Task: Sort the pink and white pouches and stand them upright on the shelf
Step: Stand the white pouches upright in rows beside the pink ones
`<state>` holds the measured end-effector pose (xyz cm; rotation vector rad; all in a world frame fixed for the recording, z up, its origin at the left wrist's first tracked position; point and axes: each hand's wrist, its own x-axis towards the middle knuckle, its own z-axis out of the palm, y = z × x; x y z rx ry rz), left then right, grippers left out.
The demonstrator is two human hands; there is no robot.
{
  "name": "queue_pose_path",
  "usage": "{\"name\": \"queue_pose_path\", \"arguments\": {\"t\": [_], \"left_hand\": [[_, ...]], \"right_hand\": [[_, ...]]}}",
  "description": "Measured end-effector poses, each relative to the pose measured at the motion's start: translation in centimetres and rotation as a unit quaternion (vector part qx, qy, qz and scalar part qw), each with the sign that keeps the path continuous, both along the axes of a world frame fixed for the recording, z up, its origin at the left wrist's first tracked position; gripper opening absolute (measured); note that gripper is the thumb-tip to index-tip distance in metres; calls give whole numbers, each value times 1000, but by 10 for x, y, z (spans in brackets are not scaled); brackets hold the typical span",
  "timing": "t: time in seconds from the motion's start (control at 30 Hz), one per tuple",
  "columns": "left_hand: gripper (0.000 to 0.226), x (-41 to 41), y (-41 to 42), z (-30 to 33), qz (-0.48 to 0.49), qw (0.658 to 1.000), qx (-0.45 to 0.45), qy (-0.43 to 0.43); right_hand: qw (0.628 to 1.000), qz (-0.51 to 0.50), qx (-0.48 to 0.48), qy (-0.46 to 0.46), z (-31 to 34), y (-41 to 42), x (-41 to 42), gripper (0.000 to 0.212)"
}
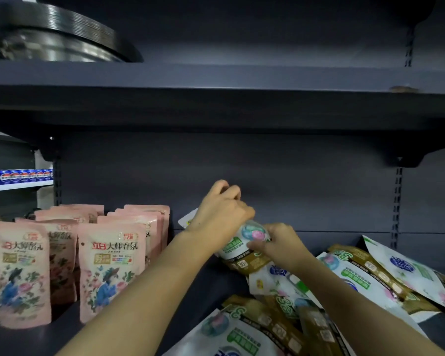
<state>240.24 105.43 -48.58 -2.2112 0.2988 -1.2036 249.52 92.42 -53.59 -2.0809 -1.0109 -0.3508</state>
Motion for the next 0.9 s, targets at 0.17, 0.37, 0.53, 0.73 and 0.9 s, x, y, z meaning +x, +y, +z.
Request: {"name": "queue_pose_path", "arguments": {"t": [0.17, 0.37, 0.53, 0.73, 0.9], "left_hand": [[88, -9, -5, -23, 5, 891, -452, -50], [88, 7, 9, -67, -149, 589, -790, 86], [32, 19, 21, -84, -142, 653, -740, 74], [44, 40, 50, -94, -78, 701, -707, -39], [47, 44, 64, -111, -88, 676, -730, -53]], "right_hand": [[936, 70, 260, 227, -15, -5, 7, 11], [863, 141, 348, 339, -16, 1, 13, 14], [910, 142, 269, 283, -25, 20, 20, 26], [936, 59, 174, 299, -44, 84, 37, 46], [926, 14, 185, 329, -70, 103, 46, 56]]}}
